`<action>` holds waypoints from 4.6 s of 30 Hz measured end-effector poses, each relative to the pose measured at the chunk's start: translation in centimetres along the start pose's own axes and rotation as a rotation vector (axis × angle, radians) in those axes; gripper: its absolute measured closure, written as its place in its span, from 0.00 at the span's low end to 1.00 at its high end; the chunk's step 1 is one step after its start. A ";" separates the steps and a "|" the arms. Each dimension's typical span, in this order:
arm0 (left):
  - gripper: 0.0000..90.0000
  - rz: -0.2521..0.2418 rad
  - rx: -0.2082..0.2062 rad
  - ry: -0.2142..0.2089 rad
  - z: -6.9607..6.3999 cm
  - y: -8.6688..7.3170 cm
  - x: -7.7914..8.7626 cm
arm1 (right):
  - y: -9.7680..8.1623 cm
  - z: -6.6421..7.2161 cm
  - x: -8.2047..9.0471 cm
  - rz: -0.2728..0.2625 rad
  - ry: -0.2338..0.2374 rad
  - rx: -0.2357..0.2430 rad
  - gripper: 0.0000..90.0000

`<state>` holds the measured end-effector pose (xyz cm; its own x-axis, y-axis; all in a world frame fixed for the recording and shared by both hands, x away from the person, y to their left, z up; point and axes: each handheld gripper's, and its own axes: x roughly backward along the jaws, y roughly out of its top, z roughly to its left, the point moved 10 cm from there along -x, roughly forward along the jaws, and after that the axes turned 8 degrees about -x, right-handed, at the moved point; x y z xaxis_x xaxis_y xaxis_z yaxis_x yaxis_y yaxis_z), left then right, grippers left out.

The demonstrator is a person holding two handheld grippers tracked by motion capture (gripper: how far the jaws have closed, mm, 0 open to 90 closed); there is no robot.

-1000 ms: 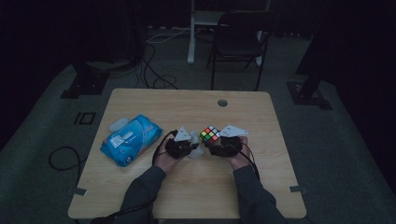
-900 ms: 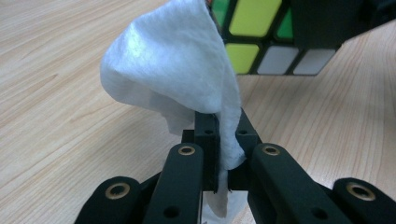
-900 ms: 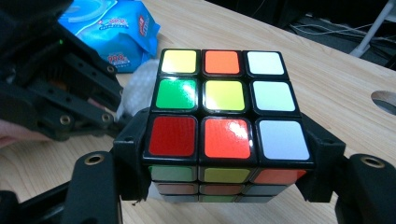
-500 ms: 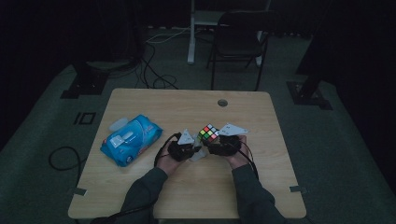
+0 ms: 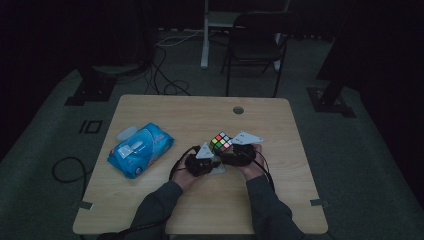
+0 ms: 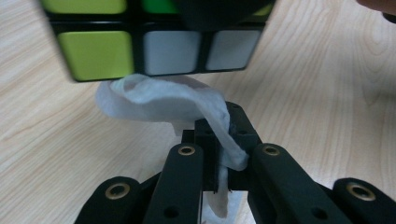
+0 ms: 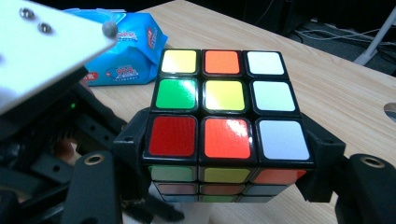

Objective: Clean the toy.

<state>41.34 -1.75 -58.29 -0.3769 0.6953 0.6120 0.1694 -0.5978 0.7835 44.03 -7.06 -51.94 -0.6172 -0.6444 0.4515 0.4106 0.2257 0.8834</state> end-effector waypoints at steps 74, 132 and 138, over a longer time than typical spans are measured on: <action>0.96 -0.049 0.048 0.088 2.9 0.0 2.0 | -1.0 -0.8 0.3 0.024 -0.013 -0.022 0.38; 0.96 -0.054 0.001 -0.007 -0.4 1.2 -0.1 | -0.3 -1.4 -2.9 0.067 -0.061 -0.082 0.38; 0.96 -0.069 0.006 -0.005 -0.4 1.8 -0.2 | -0.4 -1.3 -2.9 0.069 -0.060 -0.084 0.38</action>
<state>41.34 -3.13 -57.07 -0.3833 0.7369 0.5568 0.1486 -0.5458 0.8246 46.59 -6.24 -53.76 -0.6231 -0.5843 0.5199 0.5069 0.2046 0.8374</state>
